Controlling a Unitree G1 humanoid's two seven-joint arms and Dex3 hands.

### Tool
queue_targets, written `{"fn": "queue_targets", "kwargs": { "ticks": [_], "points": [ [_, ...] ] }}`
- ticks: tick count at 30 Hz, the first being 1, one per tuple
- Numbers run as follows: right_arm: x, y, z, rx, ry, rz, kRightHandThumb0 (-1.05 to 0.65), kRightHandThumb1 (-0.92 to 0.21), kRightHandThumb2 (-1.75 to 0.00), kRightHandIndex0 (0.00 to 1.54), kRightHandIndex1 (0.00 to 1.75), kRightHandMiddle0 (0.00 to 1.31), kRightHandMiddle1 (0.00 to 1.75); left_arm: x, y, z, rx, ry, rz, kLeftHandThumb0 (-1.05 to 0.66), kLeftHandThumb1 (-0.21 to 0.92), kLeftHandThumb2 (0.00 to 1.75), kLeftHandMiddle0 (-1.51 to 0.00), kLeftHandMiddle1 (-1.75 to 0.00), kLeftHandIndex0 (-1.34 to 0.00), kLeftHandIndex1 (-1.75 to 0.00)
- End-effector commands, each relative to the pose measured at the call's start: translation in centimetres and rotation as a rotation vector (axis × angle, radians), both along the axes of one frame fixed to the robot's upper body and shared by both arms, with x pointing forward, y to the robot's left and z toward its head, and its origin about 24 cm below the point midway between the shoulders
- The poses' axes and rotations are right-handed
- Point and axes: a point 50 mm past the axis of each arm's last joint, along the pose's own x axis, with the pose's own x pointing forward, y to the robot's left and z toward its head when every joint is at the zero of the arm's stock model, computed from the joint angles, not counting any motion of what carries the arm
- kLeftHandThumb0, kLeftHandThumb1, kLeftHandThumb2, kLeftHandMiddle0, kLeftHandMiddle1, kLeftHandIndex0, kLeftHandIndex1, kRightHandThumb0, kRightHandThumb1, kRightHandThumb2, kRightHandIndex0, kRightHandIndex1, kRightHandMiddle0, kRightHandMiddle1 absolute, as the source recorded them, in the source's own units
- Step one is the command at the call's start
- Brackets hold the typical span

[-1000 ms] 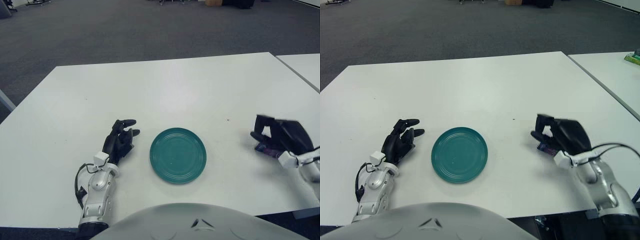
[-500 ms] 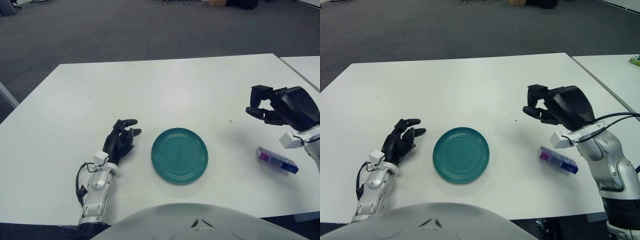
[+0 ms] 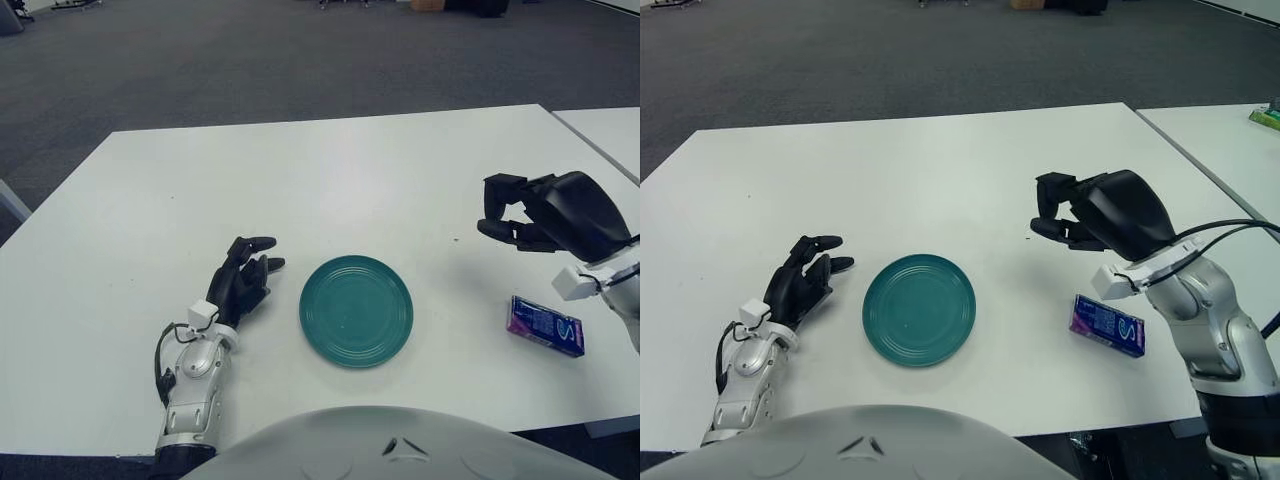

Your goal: Put the gum into the plate.

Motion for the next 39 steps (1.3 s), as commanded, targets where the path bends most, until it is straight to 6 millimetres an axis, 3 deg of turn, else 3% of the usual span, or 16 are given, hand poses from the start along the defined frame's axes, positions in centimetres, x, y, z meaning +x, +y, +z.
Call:
{"fn": "queue_targets", "kwargs": {
  "ticks": [1, 11, 13, 15, 18, 19, 21, 25, 31, 34, 37, 39],
  "points": [
    [-0.1, 0.6, 0.4, -0.003, -0.01, 0.028, -0.45, -0.92, -0.6, 1.08, 1.75, 0.85, 1.75, 0.2, 0.1, 0.2, 0.007, -0.014, -0.005, -0.69, 0.92, 0.75, -0.47, -0.98, -0.2, -1.22],
    [-0.1, 0.1, 0.1, -0.05, -0.004, -0.001, -0.46, -0.92, -0.6, 1.08, 1.75, 0.85, 1.75, 0.1, 0.2, 0.0, -0.008, 0.003, -0.003, -0.69, 0.92, 0.75, -0.45, -0.97, -0.2, -1.2],
    [-0.1, -0.7, -0.4, -0.074, 0.03, -0.037, -0.48, -0.92, -0.59, 1.01, 1.75, 0.8, 1.75, 0.1, 0.4, -0.2, -0.009, 0.01, 0.0, -0.69, 0.92, 0.75, -0.45, -0.97, -0.2, -1.2],
    [-0.3, -1.4, -0.7, -0.104, 0.085, -0.083, -0.57, -0.92, -0.6, 0.77, 1.75, 0.53, 1.75, 0.1, 0.5, -0.3, -0.008, 0.014, 0.003, -0.69, 0.92, 0.76, -0.44, -0.96, -0.19, -1.19],
    [-0.7, -1.9, -0.8, -0.142, 0.156, -0.134, -0.73, -0.92, -0.63, 0.4, 1.34, 0.21, 1.44, 0.1, 0.5, -0.3, -0.008, 0.012, 0.006, -0.7, 0.92, 0.77, -0.44, -0.95, -0.18, -1.18],
    [-0.9, -2.0, -0.9, -0.165, 0.195, -0.158, -0.75, -0.92, -0.64, 0.35, 1.28, 0.17, 1.39, 0.1, 0.6, -0.3, -0.004, 0.009, 0.008, -0.7, 0.92, 0.77, -0.44, -0.95, -0.18, -1.18],
    [-1.5, -2.4, -0.9, -0.21, 0.265, -0.202, -0.86, -0.92, -0.67, 0.21, 0.78, 0.07, 0.94, 0.2, 0.7, -0.4, 0.008, 0.004, 0.008, -0.71, 0.92, 0.78, -0.43, -0.94, -0.17, -1.19],
    [-2.5, -2.7, -0.9, -0.286, 0.372, -0.273, -1.0, -0.92, -0.75, 0.07, 0.2, 0.01, 0.32, 0.2, 0.7, -0.4, 0.034, -0.01, 0.012, -0.76, 0.92, 0.79, -0.37, -0.93, -0.13, -1.22],
    [-3.4, -2.7, -0.6, -0.301, 0.454, -0.32, -1.04, -0.92, -0.77, 0.01, 0.03, 0.0, 0.05, 0.3, 0.6, -0.9, 0.078, -0.022, 0.017, -0.8, 0.92, 0.79, -0.31, -0.83, -0.14, -1.2],
    [-4.1, -2.9, -0.5, -0.301, 0.48, -0.339, -1.05, -0.92, -0.75, 0.0, 0.01, 0.0, 0.02, 0.4, 0.6, -1.2, 0.098, -0.03, 0.001, -0.82, 0.92, 0.8, -0.3, -0.68, -0.13, -1.12],
    [-4.8, -3.1, -0.4, -0.304, 0.496, -0.354, -1.05, -0.92, -0.7, 0.0, 0.0, 0.0, 0.0, 0.4, 0.6, -1.3, 0.103, -0.04, -0.03, -0.87, 0.92, 0.81, -0.32, -0.33, -0.07, -0.99],
    [-5.0, -3.2, -0.4, -0.305, 0.5, -0.358, -1.05, -0.92, -0.69, 0.0, 0.0, 0.0, 0.0, 0.5, 0.7, -1.5, 0.104, -0.045, -0.042, -0.88, 0.92, 0.82, -0.33, -0.24, -0.05, -0.96]
  ]
}}
